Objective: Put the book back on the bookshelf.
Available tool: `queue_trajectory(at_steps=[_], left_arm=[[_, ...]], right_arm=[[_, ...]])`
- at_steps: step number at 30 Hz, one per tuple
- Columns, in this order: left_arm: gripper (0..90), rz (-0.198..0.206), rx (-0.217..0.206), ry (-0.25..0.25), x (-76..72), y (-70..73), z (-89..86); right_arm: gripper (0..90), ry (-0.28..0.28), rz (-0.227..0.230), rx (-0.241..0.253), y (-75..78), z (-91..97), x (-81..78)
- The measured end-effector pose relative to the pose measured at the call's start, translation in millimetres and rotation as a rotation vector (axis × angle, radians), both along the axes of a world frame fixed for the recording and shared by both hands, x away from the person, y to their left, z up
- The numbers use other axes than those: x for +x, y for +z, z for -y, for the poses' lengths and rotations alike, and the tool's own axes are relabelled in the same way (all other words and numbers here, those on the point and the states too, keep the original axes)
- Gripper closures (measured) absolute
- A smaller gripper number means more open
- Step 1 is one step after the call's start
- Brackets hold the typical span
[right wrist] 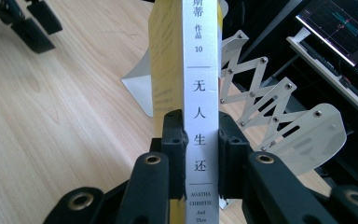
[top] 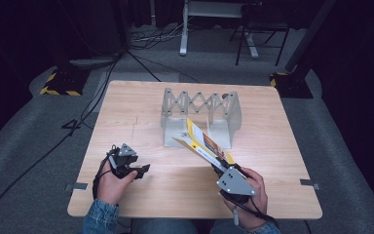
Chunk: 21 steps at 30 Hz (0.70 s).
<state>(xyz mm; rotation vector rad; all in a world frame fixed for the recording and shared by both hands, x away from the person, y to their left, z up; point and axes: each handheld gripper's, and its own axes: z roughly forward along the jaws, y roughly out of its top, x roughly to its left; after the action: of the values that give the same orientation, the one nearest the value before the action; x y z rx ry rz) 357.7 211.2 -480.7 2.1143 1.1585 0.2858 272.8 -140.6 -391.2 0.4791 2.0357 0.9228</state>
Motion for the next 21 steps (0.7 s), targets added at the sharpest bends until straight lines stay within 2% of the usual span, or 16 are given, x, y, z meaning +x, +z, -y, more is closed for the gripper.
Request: queue_trajectory(at_steps=[6, 8, 9, 14, 16, 17, 21], left_arm=[[37.0, -0.032, 0.017, 0.003, 2.9, -11.0, 0.8], [36.9, -0.029, 0.019, 0.004, 3.3, -12.4, 1.3], [36.9, -0.014, 0.032, -0.004, 3.9, -13.1, 2.4], [36.6, 0.008, 0.03, -0.012, 4.8, -14.9, 1.9], [35.7, 0.047, 0.042, -0.027, 5.3, -17.9, 1.9], [34.7, 0.074, 0.031, -0.021, 4.6, -21.1, 2.4], [31.6, 0.103, 0.052, -0.026, 4.3, -23.1, 4.4]], right_arm=[[76.5, -0.023, -0.041, 0.1, 10.0, 10.4, 5.0], [76.5, -0.028, -0.047, 0.113, 11.6, 12.3, 6.2], [76.5, -0.041, -0.047, 0.129, 14.4, 15.8, 8.1], [76.5, -0.068, -0.031, 0.156, 19.0, 21.4, 9.6], [76.4, -0.075, -0.026, 0.173, 21.2, 24.5, 10.8], [76.5, -0.078, -0.024, 0.18, 22.1, 25.6, 11.1], [76.5, -0.092, -0.003, 0.199, 25.6, 28.6, 12.0]])
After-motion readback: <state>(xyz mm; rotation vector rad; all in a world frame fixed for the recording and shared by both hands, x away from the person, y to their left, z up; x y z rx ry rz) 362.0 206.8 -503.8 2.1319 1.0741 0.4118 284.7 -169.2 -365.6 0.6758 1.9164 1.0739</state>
